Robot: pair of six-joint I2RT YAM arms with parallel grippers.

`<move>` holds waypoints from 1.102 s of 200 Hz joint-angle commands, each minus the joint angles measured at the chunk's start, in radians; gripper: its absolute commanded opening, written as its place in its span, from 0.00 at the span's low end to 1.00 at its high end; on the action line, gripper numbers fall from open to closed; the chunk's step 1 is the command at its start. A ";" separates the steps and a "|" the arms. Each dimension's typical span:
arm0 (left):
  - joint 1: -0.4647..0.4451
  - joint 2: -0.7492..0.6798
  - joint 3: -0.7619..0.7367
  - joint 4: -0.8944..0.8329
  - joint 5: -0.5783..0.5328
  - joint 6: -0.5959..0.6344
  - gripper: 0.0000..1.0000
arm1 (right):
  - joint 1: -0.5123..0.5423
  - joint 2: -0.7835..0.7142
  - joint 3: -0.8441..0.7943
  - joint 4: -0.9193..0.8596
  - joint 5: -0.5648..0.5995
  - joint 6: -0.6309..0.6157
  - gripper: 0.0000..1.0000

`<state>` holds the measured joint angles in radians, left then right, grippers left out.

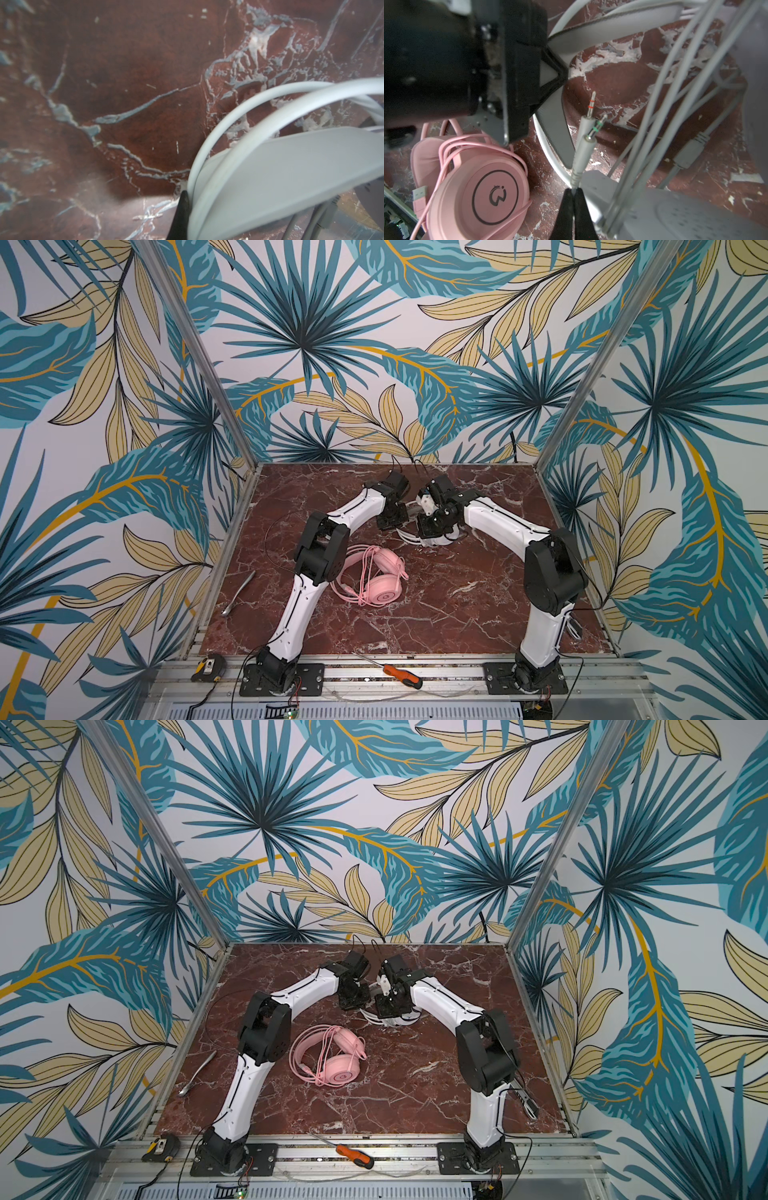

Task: Wrap the headphones
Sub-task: 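Tuck the audio plugs into the cable loops on the headset with the right gripper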

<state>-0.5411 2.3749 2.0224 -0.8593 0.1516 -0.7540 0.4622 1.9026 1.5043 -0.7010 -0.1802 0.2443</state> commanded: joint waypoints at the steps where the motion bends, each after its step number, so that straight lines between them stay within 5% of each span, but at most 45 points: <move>1: -0.012 -0.086 0.012 0.023 0.019 -0.022 0.00 | 0.005 0.039 0.027 -0.056 0.098 0.090 0.00; 77: -0.028 -0.091 -0.008 0.023 0.022 -0.030 0.00 | 0.027 0.123 0.115 -0.121 0.152 0.130 0.15; 220: -0.028 -0.066 -0.019 0.008 0.015 -0.042 0.00 | 0.032 0.031 0.091 -0.086 0.200 0.153 0.37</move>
<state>-0.5663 2.3695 2.0006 -0.8577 0.1314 -0.7940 0.4965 1.9892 1.6100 -0.7830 -0.0307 0.3889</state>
